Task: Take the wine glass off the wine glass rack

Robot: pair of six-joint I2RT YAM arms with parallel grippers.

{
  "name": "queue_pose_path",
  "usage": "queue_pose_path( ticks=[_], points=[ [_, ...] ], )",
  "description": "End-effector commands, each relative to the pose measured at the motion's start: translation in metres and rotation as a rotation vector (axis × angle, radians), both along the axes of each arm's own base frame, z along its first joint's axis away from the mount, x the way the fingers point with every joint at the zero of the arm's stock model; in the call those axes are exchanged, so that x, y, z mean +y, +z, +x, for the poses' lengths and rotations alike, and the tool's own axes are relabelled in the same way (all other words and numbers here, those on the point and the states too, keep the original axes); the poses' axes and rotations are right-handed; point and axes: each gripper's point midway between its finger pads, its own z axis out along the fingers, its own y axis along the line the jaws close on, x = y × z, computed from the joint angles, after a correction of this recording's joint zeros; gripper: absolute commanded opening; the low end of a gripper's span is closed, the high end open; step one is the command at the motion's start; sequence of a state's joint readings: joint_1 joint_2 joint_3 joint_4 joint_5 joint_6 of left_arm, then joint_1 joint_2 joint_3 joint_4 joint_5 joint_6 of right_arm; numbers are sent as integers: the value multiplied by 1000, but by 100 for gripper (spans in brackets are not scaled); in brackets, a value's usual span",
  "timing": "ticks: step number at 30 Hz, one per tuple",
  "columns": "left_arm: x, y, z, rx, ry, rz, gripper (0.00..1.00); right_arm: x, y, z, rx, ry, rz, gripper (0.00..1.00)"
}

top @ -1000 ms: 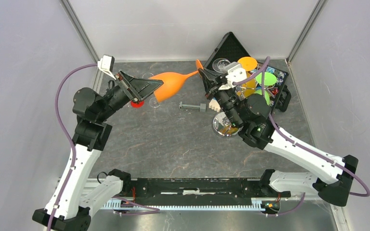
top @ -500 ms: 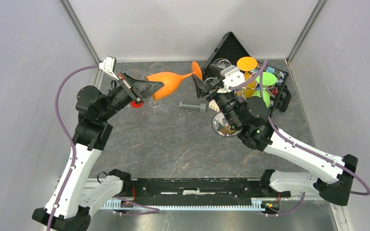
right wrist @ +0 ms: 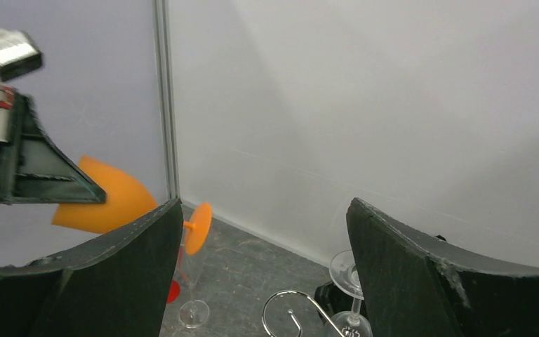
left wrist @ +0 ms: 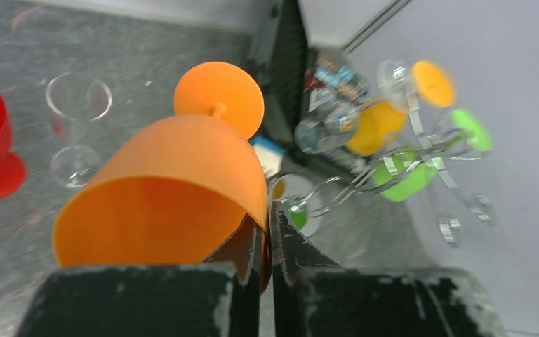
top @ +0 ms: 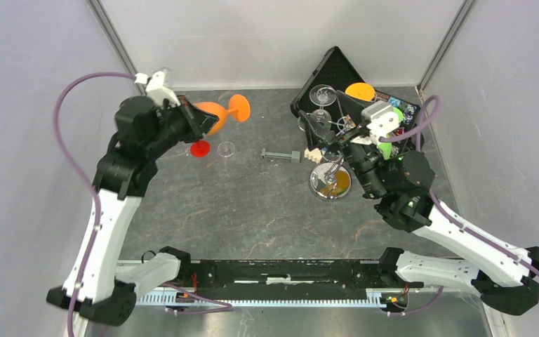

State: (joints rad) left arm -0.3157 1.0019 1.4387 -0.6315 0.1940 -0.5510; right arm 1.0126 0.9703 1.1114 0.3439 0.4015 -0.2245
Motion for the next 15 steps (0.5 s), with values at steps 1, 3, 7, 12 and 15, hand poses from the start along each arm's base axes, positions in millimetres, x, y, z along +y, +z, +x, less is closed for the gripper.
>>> queue_pose_path(
  ticks=[1, 3, 7, 12, 15],
  points=[
    [1, -51, 12, 130, -79, 248, 2, -15, 2, -10, 0, -1, 13, 91],
    [-11, -56, 21, 168, -139, 262, 2, -21, 2, -13, 0, -4, 16, 90],
    [-29, -72, 47, 238, -144, 358, 2, -35, 2, -19, 0, -16, 29, 90],
    [-36, -95, 89, 320, -48, 496, 2, -49, -2, -23, 15, -37, 25, 90],
    [-41, -105, 107, 356, -26, 551, 2, -57, -5, -25, 27, -50, 19, 90]
  ],
)
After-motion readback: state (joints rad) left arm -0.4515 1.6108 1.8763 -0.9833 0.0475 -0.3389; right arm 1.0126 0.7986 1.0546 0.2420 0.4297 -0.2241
